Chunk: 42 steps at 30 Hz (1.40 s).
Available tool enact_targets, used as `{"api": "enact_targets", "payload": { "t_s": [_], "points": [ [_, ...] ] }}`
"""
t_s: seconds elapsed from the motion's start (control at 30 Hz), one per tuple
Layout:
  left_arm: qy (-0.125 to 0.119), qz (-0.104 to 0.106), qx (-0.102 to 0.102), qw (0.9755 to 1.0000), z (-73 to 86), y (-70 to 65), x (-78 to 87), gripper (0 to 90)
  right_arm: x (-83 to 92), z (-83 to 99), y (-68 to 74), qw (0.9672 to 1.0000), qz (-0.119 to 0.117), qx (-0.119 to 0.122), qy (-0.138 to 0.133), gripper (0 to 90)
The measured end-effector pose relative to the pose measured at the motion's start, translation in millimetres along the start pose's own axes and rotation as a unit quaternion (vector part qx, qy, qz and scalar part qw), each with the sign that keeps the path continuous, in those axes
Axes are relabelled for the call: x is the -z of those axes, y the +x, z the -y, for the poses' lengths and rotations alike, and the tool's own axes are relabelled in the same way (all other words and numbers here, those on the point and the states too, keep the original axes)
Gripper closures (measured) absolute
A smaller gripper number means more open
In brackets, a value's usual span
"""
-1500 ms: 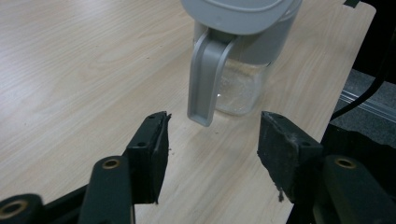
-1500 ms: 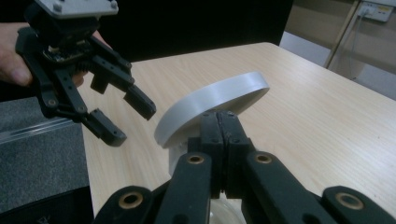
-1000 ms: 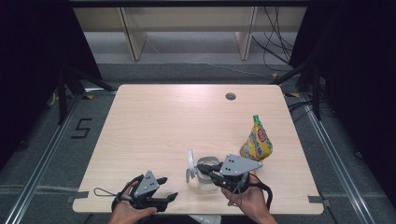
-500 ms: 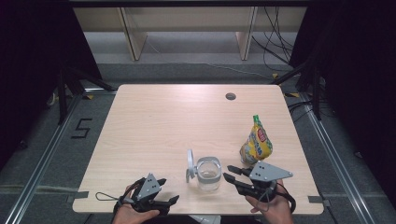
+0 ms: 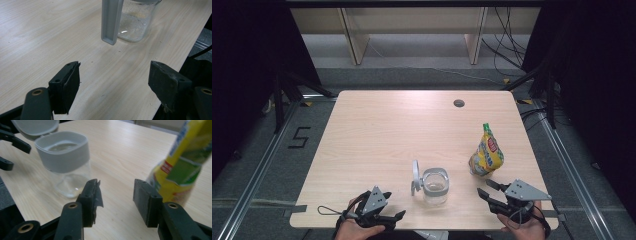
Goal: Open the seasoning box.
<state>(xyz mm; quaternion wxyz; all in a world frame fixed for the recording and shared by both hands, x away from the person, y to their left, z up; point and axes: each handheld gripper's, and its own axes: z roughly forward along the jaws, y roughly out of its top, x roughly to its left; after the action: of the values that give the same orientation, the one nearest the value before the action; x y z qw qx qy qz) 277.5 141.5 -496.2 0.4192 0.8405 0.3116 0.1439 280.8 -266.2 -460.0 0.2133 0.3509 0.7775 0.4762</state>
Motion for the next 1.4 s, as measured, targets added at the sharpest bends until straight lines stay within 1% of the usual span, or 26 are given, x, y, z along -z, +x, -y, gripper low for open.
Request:
{"api": "enact_targets", "payload": {
  "t_s": [0.07, 0.1, 0.17, 0.2, 0.27, 0.33, 0.37, 0.43, 0.47, 0.5, 0.57, 0.6, 0.67, 0.7, 0.73, 0.77, 0.8, 0.83, 0.87, 0.93, 0.97, 1.03, 1.07, 1.17, 1.2, 1.4],
  "points": [
    [-0.005, 0.003, 0.007, 1.0, -0.1, -1.1, -0.5, 25.0, 0.7, 2.5, -3.4, 0.9999, 0.013, -0.01, 0.002, 52.6],
    [-0.002, 0.002, 0.005, 1.0, -0.1, -0.6, -0.3, 25.0, 2.1, 3.3, -3.9, 0.9995, 0.018, -0.026, 0.009, 51.6],
    [0.0, 0.004, 0.003, 1.0, -0.1, -0.4, -0.4, 24.9, 1.6, 4.9, -9.7, 0.9993, 0.027, -0.026, 0.004, 48.2],
    [0.001, 0.004, 0.007, 1.0, 0.0, -0.7, -0.9, 24.9, 2.4, 5.5, -9.2, 0.9984, 0.041, -0.038, 0.007, 46.3],
    [0.0, 0.003, 0.004, 1.0, 0.0, -0.7, -1.5, 24.7, 0.9, 6.8, -15.2, 0.9983, 0.05, -0.03, 0.007, 43.1],
    [0.003, -0.001, 0.0, 1.0, 0.4, 0.0, -2.1, 24.6, 1.2, 7.9, -17.5, 0.9969, 0.066, -0.041, 0.002, 39.7],
    [0.004, -0.001, -0.002, 1.0, 0.2, 0.2, -1.9, 24.6, 1.0, 7.6, -20.0, 0.9965, 0.075, -0.036, -0.003, 38.3],
    [0.004, 0.006, 0.004, 1.0, 0.1, 0.0, -2.3, 24.5, -0.8, 5.6, -19.6, 0.9949, 0.08, -0.062, -0.002, 35.4],
    [0.005, 0.004, 0.002, 1.0, 0.2, 0.4, -2.7, 24.4, -2.2, 4.6, -23.5, 0.9949, 0.089, -0.047, -0.001, 33.8],
    [0.007, 0.0, -0.006, 1.0, 0.0, 1.2, -2.8, 24.3, -6.2, 3.1, -24.4, 0.9948, 0.083, -0.058, -0.011, 32.0],
    [0.003, 0.002, -0.006, 1.0, 0.2, 1.1, -3.6, 24.3, -10.5, 0.9, -27.6, 0.9933, 0.106, -0.045, -0.012, 29.2],
    [0.008, 0.0, -0.01, 0.9999, 0.0, 1.8, -3.6, 24.3, -13.9, -0.6, -29.4, 0.9934, 0.106, -0.041, -0.017, 27.2],
    [0.01, 0.0, 0.002, 0.9999, 0.5, 0.3, -4.2, 24.3, -19.5, -1.9, -31.8, 0.9926, 0.116, -0.029, -0.019, 26.5],
    [0.008, 0.002, 0.002, 1.0, 0.7, 0.0, -4.5, 24.3, -21.4, -2.6, -30.9, 0.9928, 0.11, -0.042, -0.02, 26.3],
    [0.003, 0.005, 0.008, 0.9999, 0.7, -1.2, -5.3, 24.3, -23.4, -2.4, -31.5, 0.9926, 0.113, -0.039, -0.019, 26.1],
    [0.005, 0.003, 0.008, 1.0, 0.9, -0.7, -5.6, 24.2, -24.1, -3.3, -31.7, 0.993, 0.109, -0.042, -0.016, 25.8],
    [0.005, 0.002, 0.006, 1.0, 0.9, -0.6, -5.8, 24.3, -26.5, -3.4, -33.4, 0.9929, 0.112, -0.033, -0.023, 25.3],
    [0.006, 0.004, 0.006, 1.0, 1.0, -0.8, -6.1, 24.3, -27.5, -4.4, -34.5, 0.9925, 0.115, -0.03, -0.026, 25.2],
    [0.012, 0.005, 0.005, 0.9999, 0.7, -0.5, -5.6, 24.3, -28.6, -5.8, -34.1, 0.9922, 0.115, -0.042, -0.022, 25.0],
    [0.014, 0.005, 0.005, 0.9999, 0.6, -0.5, -5.7, 24.3, -32.3, -7.5, -37.0, 0.992, 0.118, -0.037, -0.028, 25.1],
    [0.01, 0.005, 0.006, 0.9999, 1.0, -0.7, -6.3, 24.3, -34.7, -8.4, -37.9, 0.992, 0.114, -0.046, -0.03, 25.5],
    [0.009, 0.008, 0.0, 0.9999, 0.9, -0.4, -6.1, 24.3, -37.9, -10.4, -39.2, 0.9916, 0.117, -0.044, -0.034, 28.0],
    [0.005, 0.008, 0.007, 0.9999, 1.6, -1.3, -7.0, 24.3, -40.0, -11.6, -39.4, 0.9914, 0.115, -0.047, -0.042, 30.4],
    [0.009, 0.005, 0.004, 0.9999, 1.2, -0.7, -6.3, 24.3, -41.6, -14.9, -39.5, 0.9903, 0.126, -0.028, -0.05, 42.4],
    [0.011, 0.004, 0.003, 0.9999, 1.0, -0.5, -6.1, 24.3, -42.8, -15.0, -39.3, 0.9897, 0.127, -0.034, -0.056, 43.1],
    [0.007, 0.003, 0.003, 1.0, 1.7, -0.9, -6.8, 24.5, -39.6, -17.4, -41.6, 0.9921, 0.111, -0.04, -0.043, 47.1]
  ]
}}
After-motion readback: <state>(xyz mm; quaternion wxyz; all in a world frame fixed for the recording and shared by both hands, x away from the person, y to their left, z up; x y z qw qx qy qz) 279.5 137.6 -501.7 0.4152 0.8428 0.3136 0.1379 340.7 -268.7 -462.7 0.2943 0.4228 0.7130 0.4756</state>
